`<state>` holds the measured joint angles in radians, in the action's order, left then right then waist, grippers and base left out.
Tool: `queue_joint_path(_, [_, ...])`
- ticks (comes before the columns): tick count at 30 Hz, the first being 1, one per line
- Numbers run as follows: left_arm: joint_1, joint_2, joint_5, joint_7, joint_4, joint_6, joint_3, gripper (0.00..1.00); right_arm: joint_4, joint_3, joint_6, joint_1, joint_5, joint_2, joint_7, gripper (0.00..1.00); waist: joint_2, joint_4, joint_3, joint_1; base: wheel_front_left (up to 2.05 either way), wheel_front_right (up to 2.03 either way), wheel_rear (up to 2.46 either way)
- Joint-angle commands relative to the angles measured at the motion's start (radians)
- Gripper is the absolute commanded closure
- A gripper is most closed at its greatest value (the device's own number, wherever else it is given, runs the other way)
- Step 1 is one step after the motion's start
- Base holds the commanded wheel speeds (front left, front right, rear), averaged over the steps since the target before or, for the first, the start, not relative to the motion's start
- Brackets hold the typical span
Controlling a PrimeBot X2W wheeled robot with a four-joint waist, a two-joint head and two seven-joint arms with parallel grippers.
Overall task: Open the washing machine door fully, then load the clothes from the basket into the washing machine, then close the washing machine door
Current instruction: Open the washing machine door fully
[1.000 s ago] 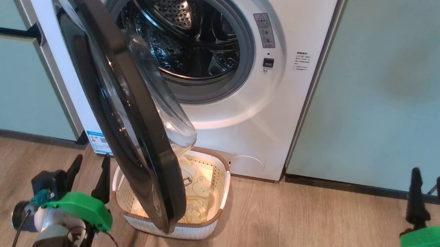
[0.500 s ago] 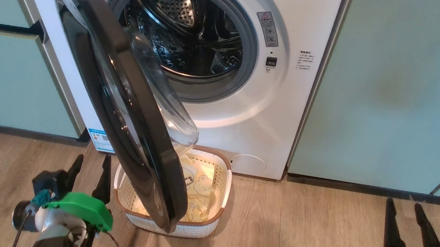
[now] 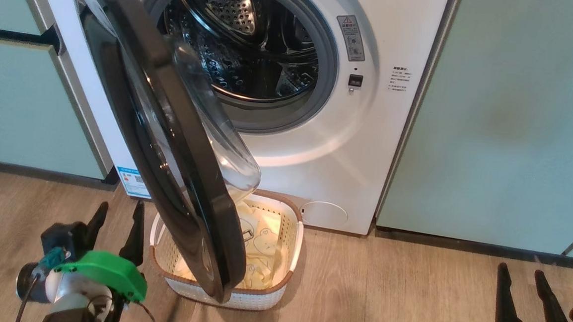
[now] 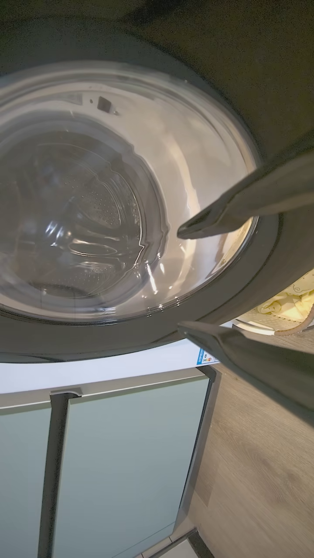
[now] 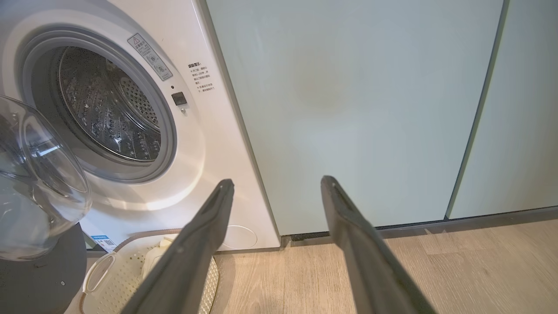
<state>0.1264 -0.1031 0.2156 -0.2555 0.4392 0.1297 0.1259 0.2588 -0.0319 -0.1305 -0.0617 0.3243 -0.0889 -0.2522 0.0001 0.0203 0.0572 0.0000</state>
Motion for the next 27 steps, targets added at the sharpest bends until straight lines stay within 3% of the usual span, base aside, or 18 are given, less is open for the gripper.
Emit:
queue_joint_path(1, [0.05,-0.025,0.009,-0.006,-0.023,0.001,0.032,0.0,-0.033,-0.021,0.0,0.031,-0.011,-0.01,-0.009,0.0,-0.0001,-0.001,0.0,0.0,0.0,0.0,0.0])
queue_joint_path(2, [0.051,-0.024,0.012,-0.006,-0.023,0.001,0.037,0.0,-0.033,-0.021,0.0,0.032,-0.012,-0.01,-0.009,0.0,-0.0001,-0.001,-0.001,0.0,0.0,0.0,0.0])
queue_joint_path(3, [0.051,-0.024,0.012,-0.006,-0.026,0.001,0.042,0.11,-0.034,-0.021,0.0,0.032,-0.012,-0.01,-0.009,0.0,-0.0001,-0.002,-0.001,0.0,0.0,0.0,0.0])
queue_joint_path(4, [0.051,-0.023,0.012,-0.006,-0.028,0.001,0.045,0.49,-0.033,-0.021,0.0,0.033,-0.012,-0.01,-0.009,0.0,-0.0001,-0.002,-0.001,0.0,0.0,0.0,0.0])
queue_joint_path(6, [0.053,-0.022,0.016,-0.006,-0.037,0.001,0.054,1.0,-0.032,-0.022,0.0,0.033,-0.013,-0.01,-0.009,0.0,-0.0001,-0.002,-0.002,0.0,0.0,0.0,0.0])
queue_joint_path(18, [0.154,-0.025,0.098,-0.006,-0.134,-0.01,0.202,1.0,-0.025,-0.026,0.0,0.027,-0.01,-0.008,-0.01,0.0,-0.0001,-0.016,0.002,0.0,0.0,0.0,0.0])
queue_joint_path(23, [0.26,-0.055,0.122,0.043,-0.261,-0.012,0.197,1.0,-0.018,-0.039,0.0,0.024,-0.009,-0.013,-0.01,0.0,-0.0001,-0.026,0.006,0.0,0.0,0.0,0.0])
queue_joint_path(27, [0.351,-0.044,0.15,0.12,-0.439,-0.019,0.16,1.0,-0.012,-0.045,0.0,0.029,-0.002,-0.022,-0.01,0.0,-0.0001,-0.031,0.01,0.0,0.0,0.0,0.0])
